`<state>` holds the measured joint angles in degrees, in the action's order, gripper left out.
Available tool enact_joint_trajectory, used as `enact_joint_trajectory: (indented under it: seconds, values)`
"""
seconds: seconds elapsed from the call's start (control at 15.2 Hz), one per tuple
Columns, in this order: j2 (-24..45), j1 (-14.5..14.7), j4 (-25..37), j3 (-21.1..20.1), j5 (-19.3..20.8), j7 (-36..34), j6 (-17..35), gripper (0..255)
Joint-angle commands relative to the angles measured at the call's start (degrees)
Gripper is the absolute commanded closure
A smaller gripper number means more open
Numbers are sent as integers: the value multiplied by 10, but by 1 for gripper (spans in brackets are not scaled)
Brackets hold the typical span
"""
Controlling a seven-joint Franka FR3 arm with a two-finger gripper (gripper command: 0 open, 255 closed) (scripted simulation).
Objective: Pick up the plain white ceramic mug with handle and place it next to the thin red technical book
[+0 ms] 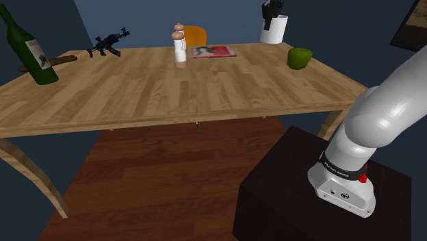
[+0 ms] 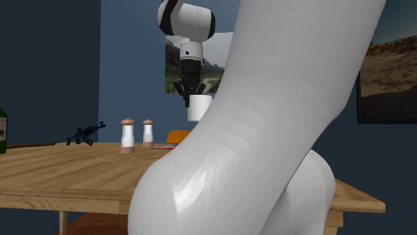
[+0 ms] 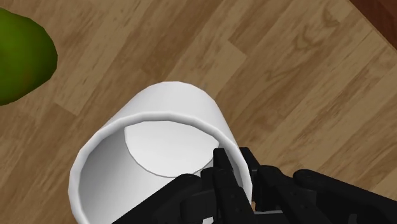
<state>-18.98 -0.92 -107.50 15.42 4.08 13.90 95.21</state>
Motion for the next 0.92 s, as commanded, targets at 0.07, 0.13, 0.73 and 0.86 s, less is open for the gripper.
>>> enact_joint_trajectory:
  seconds: [0.07,0.13,0.73,0.86]
  values:
    - [52,1,35,13,-12,15,15,255]
    - [73,1,49,18,-17,21,22,255]
    - [280,-21,221,49,-89,79,45,255]
    - [331,-33,274,51,-108,90,39,255]
